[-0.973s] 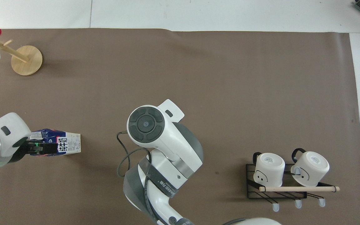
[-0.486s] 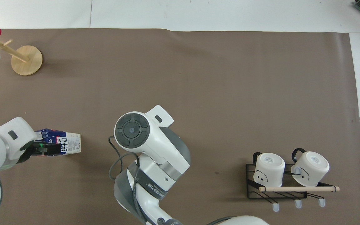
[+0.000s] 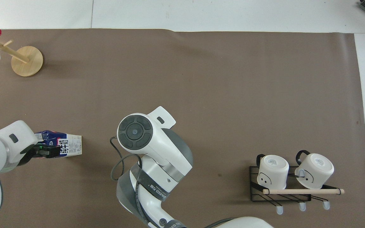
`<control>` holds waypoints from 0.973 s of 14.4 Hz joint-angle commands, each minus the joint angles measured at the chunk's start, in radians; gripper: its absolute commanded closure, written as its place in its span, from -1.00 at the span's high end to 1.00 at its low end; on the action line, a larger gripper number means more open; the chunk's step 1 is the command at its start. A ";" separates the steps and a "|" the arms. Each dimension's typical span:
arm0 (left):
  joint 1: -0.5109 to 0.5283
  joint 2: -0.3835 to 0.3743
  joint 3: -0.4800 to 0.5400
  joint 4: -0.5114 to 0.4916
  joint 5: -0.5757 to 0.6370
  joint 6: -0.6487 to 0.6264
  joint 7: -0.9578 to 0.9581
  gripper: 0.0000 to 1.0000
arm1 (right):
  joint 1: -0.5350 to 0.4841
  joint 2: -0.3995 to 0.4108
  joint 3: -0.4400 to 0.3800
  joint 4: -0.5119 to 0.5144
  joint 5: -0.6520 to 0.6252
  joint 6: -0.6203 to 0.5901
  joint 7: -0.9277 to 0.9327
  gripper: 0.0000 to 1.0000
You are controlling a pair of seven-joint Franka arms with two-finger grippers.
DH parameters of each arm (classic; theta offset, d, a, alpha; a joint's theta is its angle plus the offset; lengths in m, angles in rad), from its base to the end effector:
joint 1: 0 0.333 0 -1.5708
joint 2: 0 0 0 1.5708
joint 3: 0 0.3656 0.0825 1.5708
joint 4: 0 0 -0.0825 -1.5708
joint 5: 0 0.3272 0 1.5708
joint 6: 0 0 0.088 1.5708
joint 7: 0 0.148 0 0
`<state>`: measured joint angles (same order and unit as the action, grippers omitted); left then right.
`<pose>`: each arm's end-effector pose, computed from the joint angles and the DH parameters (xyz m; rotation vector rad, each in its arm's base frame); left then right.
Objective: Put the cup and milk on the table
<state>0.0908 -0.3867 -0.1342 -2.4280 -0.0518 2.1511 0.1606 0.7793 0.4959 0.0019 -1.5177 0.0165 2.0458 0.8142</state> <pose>0.3712 -0.0243 0.4890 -3.1133 0.2665 -0.1668 0.4750 0.4729 0.4046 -3.1069 0.0630 -0.0175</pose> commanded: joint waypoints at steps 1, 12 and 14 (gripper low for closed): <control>0.017 -0.011 -0.004 -0.014 0.010 0.024 0.022 0.13 | -0.003 0.004 0.000 -0.013 0.020 0.028 0.019 -1.00; 0.001 0.006 -0.008 0.194 0.004 -0.172 -0.032 0.04 | -0.020 -0.028 -0.016 -0.001 0.033 0.031 0.022 1.00; -0.011 0.014 -0.018 0.242 0.003 -0.226 -0.082 0.02 | -0.047 -0.066 -0.020 -0.004 0.034 0.028 0.022 1.00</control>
<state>0.0936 -0.3861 -0.1441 -2.2423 -0.0522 1.9861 0.1290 0.7639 0.4780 -0.0191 -1.5069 0.0329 2.0649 0.8163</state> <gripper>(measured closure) 0.480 0.097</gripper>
